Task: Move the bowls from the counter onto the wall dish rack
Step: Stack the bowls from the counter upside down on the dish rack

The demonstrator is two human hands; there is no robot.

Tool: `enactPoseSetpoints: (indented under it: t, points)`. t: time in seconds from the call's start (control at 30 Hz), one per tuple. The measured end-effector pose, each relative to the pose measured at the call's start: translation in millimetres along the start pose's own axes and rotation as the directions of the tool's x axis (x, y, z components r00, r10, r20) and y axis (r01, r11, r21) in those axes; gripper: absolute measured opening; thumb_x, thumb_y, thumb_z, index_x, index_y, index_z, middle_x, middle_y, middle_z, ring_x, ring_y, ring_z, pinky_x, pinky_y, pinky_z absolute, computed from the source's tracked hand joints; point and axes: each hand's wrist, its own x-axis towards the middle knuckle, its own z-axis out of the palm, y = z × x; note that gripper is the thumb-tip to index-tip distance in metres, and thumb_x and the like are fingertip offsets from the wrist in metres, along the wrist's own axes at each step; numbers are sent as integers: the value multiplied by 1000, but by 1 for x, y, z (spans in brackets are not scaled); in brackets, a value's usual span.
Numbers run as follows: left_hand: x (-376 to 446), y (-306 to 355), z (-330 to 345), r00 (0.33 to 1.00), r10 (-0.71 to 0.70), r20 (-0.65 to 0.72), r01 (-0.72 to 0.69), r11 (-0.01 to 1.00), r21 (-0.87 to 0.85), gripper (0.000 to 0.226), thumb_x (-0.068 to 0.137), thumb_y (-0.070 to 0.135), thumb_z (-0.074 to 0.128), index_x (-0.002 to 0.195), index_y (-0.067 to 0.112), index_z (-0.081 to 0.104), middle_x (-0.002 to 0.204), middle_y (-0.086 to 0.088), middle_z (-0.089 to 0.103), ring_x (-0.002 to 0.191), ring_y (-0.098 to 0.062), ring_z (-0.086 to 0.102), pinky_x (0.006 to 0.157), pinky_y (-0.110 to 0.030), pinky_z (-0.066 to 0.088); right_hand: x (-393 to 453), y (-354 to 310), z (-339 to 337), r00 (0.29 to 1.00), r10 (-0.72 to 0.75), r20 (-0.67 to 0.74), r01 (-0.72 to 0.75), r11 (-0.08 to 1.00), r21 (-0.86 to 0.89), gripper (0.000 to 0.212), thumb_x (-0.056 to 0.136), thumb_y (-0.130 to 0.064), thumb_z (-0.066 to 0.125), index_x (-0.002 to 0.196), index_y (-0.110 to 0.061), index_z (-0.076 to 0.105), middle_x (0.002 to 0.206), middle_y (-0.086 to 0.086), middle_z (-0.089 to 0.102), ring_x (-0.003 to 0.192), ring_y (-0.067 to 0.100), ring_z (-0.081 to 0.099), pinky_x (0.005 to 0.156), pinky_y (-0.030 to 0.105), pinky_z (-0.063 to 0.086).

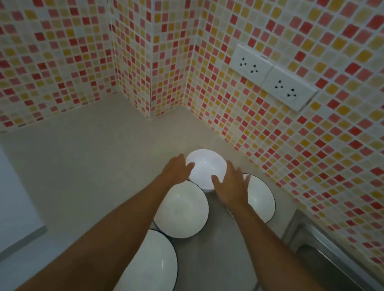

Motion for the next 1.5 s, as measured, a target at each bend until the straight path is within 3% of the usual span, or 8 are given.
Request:
enactPoseSetpoints:
  t: [0.23, 0.4, 0.67, 0.9, 1.1, 1.23, 1.37, 1.5]
  points:
    - [13, 18, 7, 997, -79, -15, 76, 987, -143, 55, 99, 39, 37, 142, 5, 31, 142, -21, 44, 124, -39, 48, 103, -46, 42, 11, -17, -5, 993, 111, -42, -98, 964, 246, 72, 94, -38, 55, 149, -5, 22, 150, 17, 33, 137, 34, 35, 111, 43, 31]
    - [-2, 48, -6, 993, -6, -115, -31, 949, -314, 52, 98, 45, 36, 142, 18, 30, 141, -13, 46, 121, -33, 52, 97, -43, 47, 1, -17, -39, 966, 160, -204, -61, 905, 421, 59, 94, -31, 56, 144, -5, 36, 143, 14, 39, 124, 31, 48, 100, 35, 44]
    - [-60, 116, 2, 985, 170, -9, -145, 814, -562, 47, 92, 63, 32, 127, 37, 48, 124, -2, 60, 99, -21, 63, 79, -42, 58, -73, 39, -86, 901, 234, -364, 0, 842, 540, 40, 86, -24, 61, 125, -16, 61, 121, 10, 57, 99, 20, 57, 86, 36, 56]
    - [-157, 164, 61, 973, 209, 98, -74, 683, -726, 55, 92, 63, 33, 126, 26, 55, 122, -4, 61, 110, -29, 60, 97, -48, 48, -168, 114, -128, 865, 316, -389, 14, 760, 650, 39, 84, -11, 66, 122, -15, 57, 112, 4, 63, 89, 17, 62, 67, 20, 48]
    - [-226, 193, 118, 940, 271, 207, 34, 530, -847, 41, 86, 64, 44, 113, 36, 58, 113, -2, 65, 104, -29, 62, 91, -52, 51, -251, 176, -161, 839, 289, -462, 98, 755, 649, 22, 92, -25, 61, 113, -18, 60, 101, -3, 64, 84, 6, 61, 64, 14, 46]
    - [-254, 214, 144, 957, 260, 126, -24, 505, -863, 48, 79, 68, 46, 105, 30, 58, 129, -5, 60, 114, -27, 57, 103, -52, 44, -300, 220, -187, 744, 210, -635, 212, 826, 522, 11, 95, -27, 56, 100, -22, 66, 95, -10, 64, 87, -1, 59, 73, 10, 46]
    - [-279, 247, 165, 906, 370, 204, 12, 461, -887, 37, 89, 60, 44, 110, 32, 58, 112, 0, 65, 97, -21, 66, 88, -41, 55, -337, 269, -219, 620, 176, -765, 226, 893, 389, 13, 95, -22, 56, 99, -15, 68, 93, -6, 64, 84, 0, 57, 73, 8, 43]
    - [-313, 291, 177, 835, 507, 214, -58, 468, -882, 42, 73, 65, 63, 99, 32, 67, 89, 7, 70, 75, -16, 69, 66, -29, 58, -350, 320, -243, 538, 211, -816, 92, 948, 305, 22, 94, -27, 56, 109, -14, 67, 112, 4, 64, 101, 15, 58, 86, 32, 53]
